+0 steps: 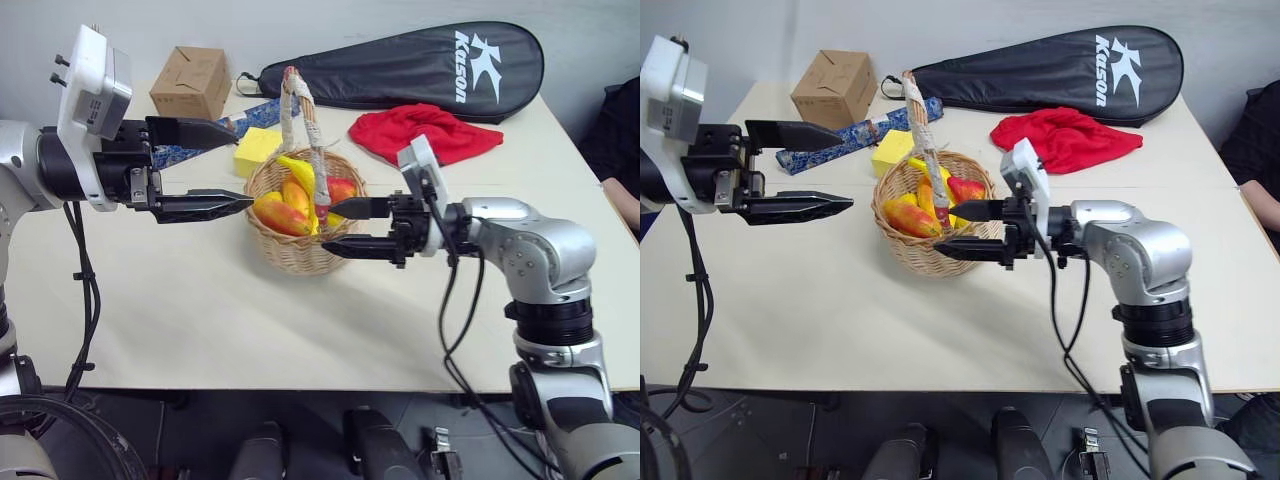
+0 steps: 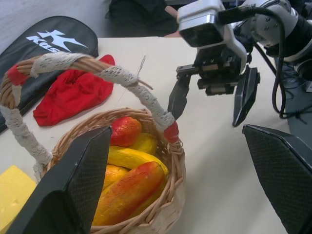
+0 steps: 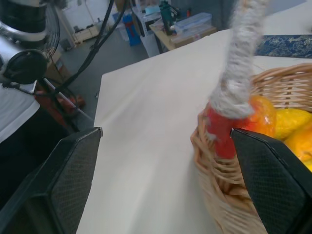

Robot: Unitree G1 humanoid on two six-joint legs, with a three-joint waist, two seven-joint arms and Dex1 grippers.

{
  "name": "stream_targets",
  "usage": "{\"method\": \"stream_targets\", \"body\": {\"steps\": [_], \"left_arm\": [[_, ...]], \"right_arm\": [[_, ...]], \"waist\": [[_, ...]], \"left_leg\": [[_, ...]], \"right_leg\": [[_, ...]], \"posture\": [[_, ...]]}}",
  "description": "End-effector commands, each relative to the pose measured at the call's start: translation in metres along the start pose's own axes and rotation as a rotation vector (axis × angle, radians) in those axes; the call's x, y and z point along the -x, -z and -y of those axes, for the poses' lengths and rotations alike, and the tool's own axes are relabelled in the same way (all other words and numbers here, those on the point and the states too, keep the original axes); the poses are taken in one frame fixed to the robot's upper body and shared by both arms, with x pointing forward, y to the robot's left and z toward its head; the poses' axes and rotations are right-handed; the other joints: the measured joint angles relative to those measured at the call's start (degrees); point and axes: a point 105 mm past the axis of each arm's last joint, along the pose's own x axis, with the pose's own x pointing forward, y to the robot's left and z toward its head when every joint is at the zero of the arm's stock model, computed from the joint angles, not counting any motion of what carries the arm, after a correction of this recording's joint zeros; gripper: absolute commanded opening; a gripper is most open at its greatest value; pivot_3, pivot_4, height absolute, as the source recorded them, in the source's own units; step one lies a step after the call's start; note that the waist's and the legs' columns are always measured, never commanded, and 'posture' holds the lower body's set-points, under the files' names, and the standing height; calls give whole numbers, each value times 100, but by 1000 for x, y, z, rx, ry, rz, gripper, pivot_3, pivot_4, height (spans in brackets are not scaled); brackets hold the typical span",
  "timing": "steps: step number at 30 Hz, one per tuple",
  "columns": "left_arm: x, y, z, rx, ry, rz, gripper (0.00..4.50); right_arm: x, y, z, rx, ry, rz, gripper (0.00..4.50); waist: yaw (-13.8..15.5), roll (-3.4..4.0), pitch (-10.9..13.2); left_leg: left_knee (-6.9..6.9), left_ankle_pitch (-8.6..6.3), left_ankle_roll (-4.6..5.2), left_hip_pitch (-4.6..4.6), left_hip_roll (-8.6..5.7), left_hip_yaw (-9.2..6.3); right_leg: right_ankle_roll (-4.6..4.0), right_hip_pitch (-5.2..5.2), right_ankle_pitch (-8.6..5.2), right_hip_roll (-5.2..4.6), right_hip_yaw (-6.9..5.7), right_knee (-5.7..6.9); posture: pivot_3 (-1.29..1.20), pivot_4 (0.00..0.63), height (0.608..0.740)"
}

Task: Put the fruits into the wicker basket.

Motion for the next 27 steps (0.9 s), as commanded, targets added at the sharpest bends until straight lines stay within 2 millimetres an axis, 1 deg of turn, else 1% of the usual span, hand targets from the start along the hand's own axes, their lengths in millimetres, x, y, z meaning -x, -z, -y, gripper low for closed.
{"method": "stream_targets", "body": {"steps": [1, 5, 7, 9, 12, 13, 16, 18, 19, 20, 23, 26, 27], "left_arm": [[3, -11, 1, -51, -5, 13, 4500], [3, -12, 2, -53, -7, 11, 4500], [4, -11, 2, -52, -10, 11, 4500], [4, -11, 2, -51, -13, 12, 4500], [3, -10, 1, -49, -16, 15, 4500], [3, -10, 0, -49, -16, 16, 4500], [2, -11, 0, -53, -12, 20, 4500], [1, -12, -1, -56, -10, 23, 4500], [1, -13, -1, -57, -9, 25, 4500], [0, -13, -1, -56, -5, 29, 4500], [-3, -14, 0, -48, 18, 48, 4500], [-9, -13, 5, -42, 50, 61, 4500], [-10, -13, 6, -41, 57, 63, 4500]], "right_arm": [[-11, -11, 0, 42, -3, 41, 4329], [-22, -9, 5, 42, 18, 47, 4329], [-23, -11, 5, 43, 19, 59, 3963], [-24, -12, 5, 45, 21, 67, 3408], [-28, -12, 8, 76, 41, 69, 2354], [-28, -11, 8, 84, 45, 68, 1942], [-29, -9, 11, 105, 61, 65, 980], [-28, -8, 11, 125, 67, 59, 450], [-25, -7, 11, 138, 68, 54, 348], [-14, -9, 9, 153, 57, 58, 348], [17, -24, -2, 204, 21, 96, 348], [52, -39, -2, 235, 77, 108, 346], [61, -43, -2, 243, 95, 108, 339]], "waist": [[5, 0, 0], [2, 0, 0], [2, 0, 0], [2, 0, 0], [-13, 0, 0], [-15, 0, 0], [-14, 0, 0], [-9, 0, 0], [-7, 0, 0], [-3, 0, 0], [47, 0, 0], [86, 0, 0], [103, -1, 0]], "left_leg": [[0, 0, 0, -2, 0, -1], [-4, 10, -19, -5, 0, -2], [-4, 10, -19, -8, 0, -1], [-4, 10, -19, -8, 0, -2], [-4, 10, -18, -7, 0, -1], [-5, 10, -18, -7, 0, -1], [-5, 10, -18, -7, 1, -1], [-4, 10, -18, -7, 0, -1], [-4, 10, -18, -7, 0, -1], [-4, 10, -18, -7, 0, -1], [-5, 8, -15, -10, -1, -3], [-2, 0, -1, -17, -4, 1], [0, -3, 4, -18, -4, 0]], "right_leg": [[0, 1, 0, -1, 1, 0], [0, 0, 0, -2, 0, -2], [0, -1, 0, -2, 0, -2], [0, 0, 0, -2, -1, -3], [0, -1, 0, -1, -1, -1], [0, -1, 0, 0, -1, 0], [0, -1, 0, 0, -1, 0], [0, -1, 0, 0, -2, -1], [0, 0, 0, 0, -2, -1], [0, 0, 0, 0, -2, -1], [0, 2, 0, -3, -4, -8], [1, 2, 0, -5, -5, -16], [1, 2, 1, -6, -5, -17]], "posture": [[0, 150, 740], [0, 150, 740], [0, 150, 740], [0, 150, 740], [0, 150, 740], [0, 150, 740], [0, 150, 740], [0, 150, 740], [0, 150, 740], [0, 150, 740], [0, 150, 740], [0, 150, 740], [0, 150, 740]]}}
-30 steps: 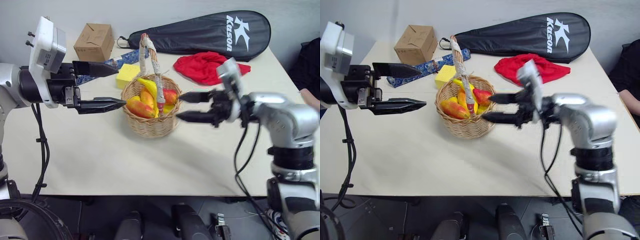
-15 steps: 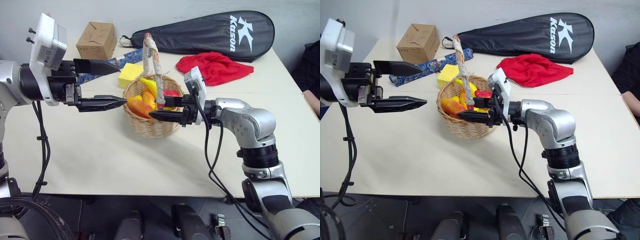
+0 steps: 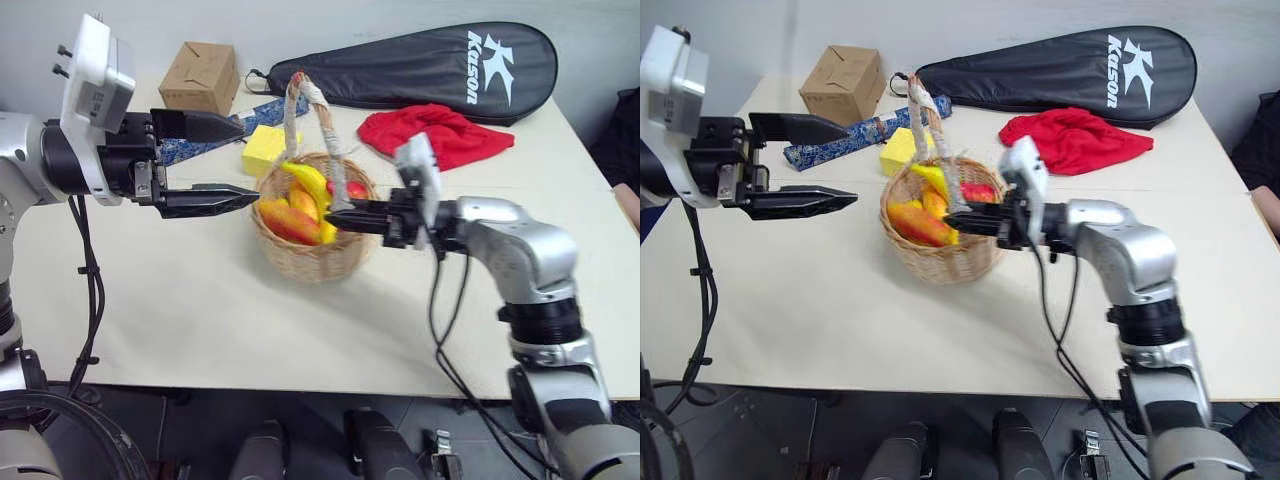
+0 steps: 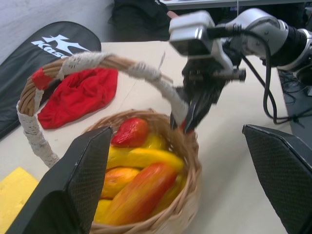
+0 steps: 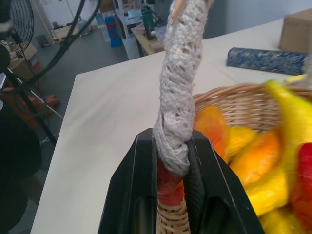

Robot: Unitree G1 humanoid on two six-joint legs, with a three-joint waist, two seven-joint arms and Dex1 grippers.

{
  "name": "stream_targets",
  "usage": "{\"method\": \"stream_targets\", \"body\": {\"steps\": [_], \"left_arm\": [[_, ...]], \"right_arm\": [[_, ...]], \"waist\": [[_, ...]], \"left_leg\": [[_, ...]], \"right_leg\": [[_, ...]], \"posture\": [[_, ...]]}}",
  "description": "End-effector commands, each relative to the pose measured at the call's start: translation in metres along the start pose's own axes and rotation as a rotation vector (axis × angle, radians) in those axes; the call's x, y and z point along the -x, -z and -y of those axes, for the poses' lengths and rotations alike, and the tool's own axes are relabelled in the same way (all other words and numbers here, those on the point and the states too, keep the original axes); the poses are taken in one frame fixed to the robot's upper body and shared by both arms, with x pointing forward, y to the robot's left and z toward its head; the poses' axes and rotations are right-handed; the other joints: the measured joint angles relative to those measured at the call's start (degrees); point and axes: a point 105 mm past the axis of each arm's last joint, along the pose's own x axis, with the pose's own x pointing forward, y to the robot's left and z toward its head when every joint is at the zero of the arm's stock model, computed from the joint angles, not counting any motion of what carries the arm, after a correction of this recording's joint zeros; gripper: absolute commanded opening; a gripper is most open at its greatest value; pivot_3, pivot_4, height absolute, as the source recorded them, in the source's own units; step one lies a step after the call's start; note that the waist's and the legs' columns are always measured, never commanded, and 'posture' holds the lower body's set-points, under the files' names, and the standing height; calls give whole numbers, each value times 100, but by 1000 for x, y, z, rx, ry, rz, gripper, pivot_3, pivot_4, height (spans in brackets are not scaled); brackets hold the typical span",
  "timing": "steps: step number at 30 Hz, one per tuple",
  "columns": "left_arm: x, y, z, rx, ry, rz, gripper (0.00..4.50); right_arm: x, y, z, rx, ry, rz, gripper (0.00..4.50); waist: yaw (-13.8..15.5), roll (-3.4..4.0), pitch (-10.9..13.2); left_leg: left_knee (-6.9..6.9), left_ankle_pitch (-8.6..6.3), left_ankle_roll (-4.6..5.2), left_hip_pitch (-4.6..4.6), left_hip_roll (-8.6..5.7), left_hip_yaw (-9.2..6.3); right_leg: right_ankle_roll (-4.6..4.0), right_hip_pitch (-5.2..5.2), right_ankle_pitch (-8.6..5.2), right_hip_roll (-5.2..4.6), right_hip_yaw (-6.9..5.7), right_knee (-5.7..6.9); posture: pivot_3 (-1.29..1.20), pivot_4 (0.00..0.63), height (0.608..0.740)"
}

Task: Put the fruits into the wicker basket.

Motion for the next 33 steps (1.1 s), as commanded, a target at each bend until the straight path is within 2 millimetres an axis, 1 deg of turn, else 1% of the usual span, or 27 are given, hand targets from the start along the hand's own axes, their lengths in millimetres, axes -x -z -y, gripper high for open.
{"method": "stream_targets", "body": {"steps": [1, 4, 6, 8, 10, 12, 15, 16, 19, 20, 22, 23, 25, 26, 28, 32, 33], "left_arm": [[-3, -8, 6, -29, 38, 30, 4500], [-7, -9, 9, -22, 71, 62, 4500], [-10, -9, 9, -16, 85, 81, 4500], [-13, -9, 9, -13, 97, 90, 4500], [-16, -8, 9, -14, 109, 92, 4500], [-18, -8, 8, -17, 114, 92, 4500], [-19, -9, 5, -19, 117, 95, 4500], [-19, -9, 5, -21, 119, 94, 4500], [-20, -8, 4, -23, 128, 92, 4500], [-21, -7, 3, -22, 129, 94, 4500], [-22, -6, 2, -15, 132, 100, 4500], [-22, -5, 2, -11, 135, 101, 4500], [-22, -1, 1, -4, 142, 99, 4500], [-22, 1, 1, -1, 146, 99, 4500], [-22, 4, 1, 8, 158, 102, 4500], [-20, 8, 0, 21, 170, 99, 4500], [-19, 9, 0, 30, 173, 95, 4500]], "right_arm": [[41, -39, -1, 109, 64, 79, 339], [85, -49, 14, 107, 226, 75, 339], [114, -48, 26, 97, 353, 67, 339], [138, -43, 37, 83, 465, 67, 339], [162, -32, 48, 60, 584, 69, 339], [181, -21, 55, 48, 667, 79, 339], [204, -7, 62, 23, 768, 123, 339], [209, -1, 63, 12, 790, 127, 339], [213, 28, 60, -11, 810, 55, 339], [213, 35, 58, -19, 809, 38, 339], [214, 44, 53, -39, 800, 21, 984], [215, 46, 49, -43, 798, 17, 1229], [221, 46, 44, -48, 807, 12, 1978], [225, 44, 41, -47, 812, 9, 2225], [235, 37, 33, -45, 811, -1, 2968], [263, 16, 5, -45, 784, -90, 4263], [272, 8, -3, -43, 777, -113, 4463]], "waist": [[39, 0, 0], [66, 0, 0], [70, 0, 0], [71, 0, 0], [70, 0, 0], [66, 0, 0], [48, 0, 0], [48, 0, 0], [62, 1, 0], [56, 1, 0], [54, 0, 0], [57, -1, -1], [69, 0, -1], [67, 1, -1], [71, 1, -1], [94, 6, 0], [98, 6, 0]], "left_leg": [[0, -1, 3, 0, 0, -1], [-3, -5, 9, 2, 2, -2], [-3, -5, 9, 6, 3, 0], [-3, -6, 10, 11, 3, 2], [-2, -6, 12, 14, 2, 6], [-2, -6, 12, 15, 2, 10], [-3, -5, 11, 19, 2, 20], [-3, -5, 10, 23, 2, 25], [-3, -4, 9, 27, 4, 25], [-1, -4, 9, 27, 4, 23], [4, -5, 10, 37, 3, 30], [7, -5, 10, 40, 4, 28], [15, -5, 11, 36, 3, 24], [15, -6, 11, 36, 3, 25], [14, -5, 11, 37, 3, 26], [8, -7, 13, 34, 1, 24], [7, -7, 14, 33, 2, 22]], "right_leg": [[0, 0, 0, 0, 0, -2], [0, 0, 0, 2, 3, -9], [0, 1, 0, 4, 3, -23], [0, 8, 0, 4, 5, -26], [0, 11, 0, 5, 6, -25], [0, 10, 0, 7, 6, -23], [0, 8, 0, 11, 5, -10], [0, 7, 0, 12, 4, -9], [0, 10, 0, 13, 6, -8], [0, 11, 0, 13, 6, -8], [1, 20, 1, 13, 6, -4], [1, 24, 1, 13, 6, -4], [1, 25, 1, 13, 7, -1], [1, 24, 1, 12, 7, 0], [1, 24, 1, 13, 7, -1], [1, 23, 1, 12, 6, -7], [1, 25, 1, 14, 6, -14]], "posture": [[0, 150, 740], [0, 150, 740], [0, 150, 740], [0, 150, 740], [0, 150, 740], [0, 150, 740], [0, 150, 740], [0, 150, 740], [0, 150, 740], [0, 150, 740], [0, 150, 740], [0, 150, 740], [0, 150, 740], [0, 150, 740], [0, 150, 740], [0, 150, 740], [0, 150, 740]]}}
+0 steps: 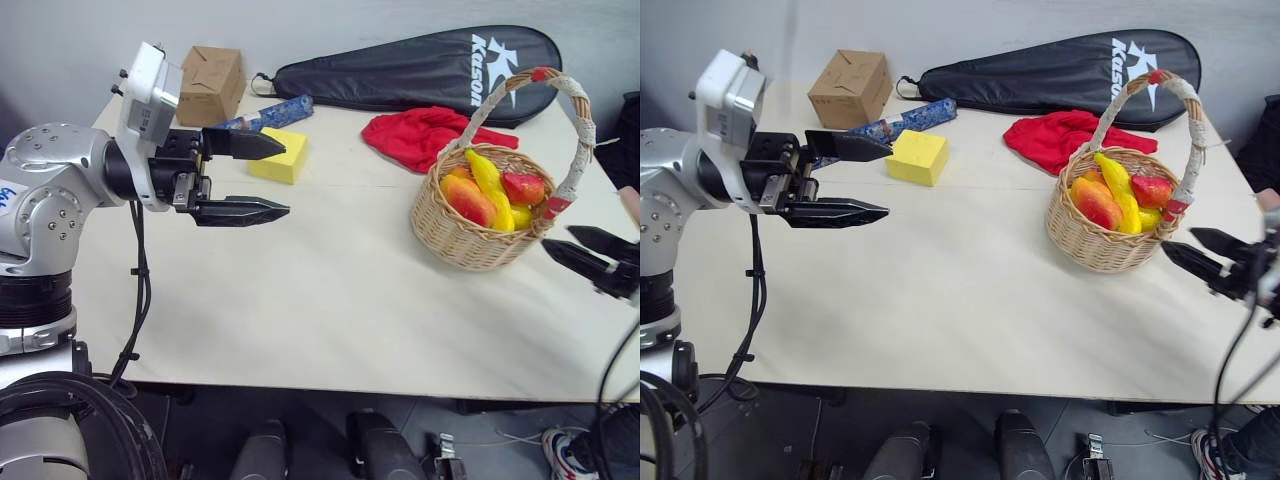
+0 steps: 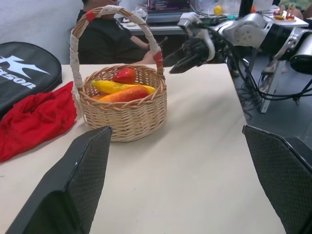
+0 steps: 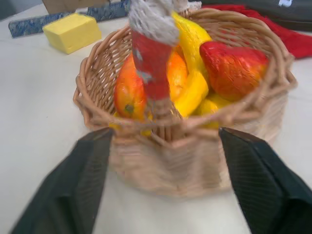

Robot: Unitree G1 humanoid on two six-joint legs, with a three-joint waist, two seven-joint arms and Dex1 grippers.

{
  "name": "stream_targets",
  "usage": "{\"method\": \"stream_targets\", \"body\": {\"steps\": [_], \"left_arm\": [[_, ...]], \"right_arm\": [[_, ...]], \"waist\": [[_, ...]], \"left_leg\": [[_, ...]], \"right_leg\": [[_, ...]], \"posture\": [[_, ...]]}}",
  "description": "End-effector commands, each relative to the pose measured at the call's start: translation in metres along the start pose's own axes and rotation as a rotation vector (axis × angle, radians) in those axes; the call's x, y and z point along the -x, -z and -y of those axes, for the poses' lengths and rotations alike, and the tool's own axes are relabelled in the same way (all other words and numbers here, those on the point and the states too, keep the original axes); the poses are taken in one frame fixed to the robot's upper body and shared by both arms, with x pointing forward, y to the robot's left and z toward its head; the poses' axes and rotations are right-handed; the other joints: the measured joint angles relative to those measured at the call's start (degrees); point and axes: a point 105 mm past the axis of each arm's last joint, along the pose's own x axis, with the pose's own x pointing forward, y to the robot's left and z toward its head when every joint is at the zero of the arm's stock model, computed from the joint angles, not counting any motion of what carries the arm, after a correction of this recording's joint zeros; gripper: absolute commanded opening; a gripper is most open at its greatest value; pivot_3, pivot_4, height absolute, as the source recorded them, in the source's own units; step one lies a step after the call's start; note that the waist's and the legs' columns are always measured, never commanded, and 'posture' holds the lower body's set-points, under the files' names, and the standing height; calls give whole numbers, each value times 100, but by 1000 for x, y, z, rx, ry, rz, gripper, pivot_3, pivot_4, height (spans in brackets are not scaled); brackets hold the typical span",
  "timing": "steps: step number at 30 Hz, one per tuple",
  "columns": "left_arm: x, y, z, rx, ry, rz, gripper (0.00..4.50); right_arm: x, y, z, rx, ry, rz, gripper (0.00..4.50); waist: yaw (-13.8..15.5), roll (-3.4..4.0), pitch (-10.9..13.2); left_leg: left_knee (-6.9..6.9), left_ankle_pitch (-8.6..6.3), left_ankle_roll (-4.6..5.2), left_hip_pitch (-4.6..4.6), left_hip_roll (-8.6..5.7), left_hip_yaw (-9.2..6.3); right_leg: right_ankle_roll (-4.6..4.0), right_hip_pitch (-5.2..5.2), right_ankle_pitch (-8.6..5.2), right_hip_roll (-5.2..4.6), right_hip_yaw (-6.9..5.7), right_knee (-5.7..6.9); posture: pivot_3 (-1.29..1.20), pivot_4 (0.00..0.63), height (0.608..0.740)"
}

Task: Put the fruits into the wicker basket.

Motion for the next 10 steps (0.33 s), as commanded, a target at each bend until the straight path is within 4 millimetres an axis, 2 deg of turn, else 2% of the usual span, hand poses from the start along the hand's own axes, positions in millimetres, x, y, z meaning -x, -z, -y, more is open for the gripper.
{"method": "stream_targets", "body": {"steps": [1, 6, 10], "left_arm": [[8, -4, 0, -22, -3, -4, 4500], [20, -2, 0, -1, -5, -31, 4500], [26, -2, 1, -5, -13, -34, 4500]], "right_arm": [[44, -45, -5, 93, -38, 15, 4463], [84, -74, -3, 110, -34, -19, 4463], [86, -84, -8, 101, -69, 5, 4463]], "waist": [[0, 0, 0], [-47, -2, 1], [-59, -2, 1]], "left_leg": [[-1, -1, 3, -1, -1, 0], [-9, -5, 9, 14, 4, 6], [-14, -5, 9, 31, 7, 12]], "right_leg": [[0, 1, 0, -1, 0, -4], [0, 13, 0, 12, 0, -14], [0, 23, 0, 15, 3, -14]], "posture": [[0, 150, 740], [0, 150, 740], [0, 150, 740]]}}
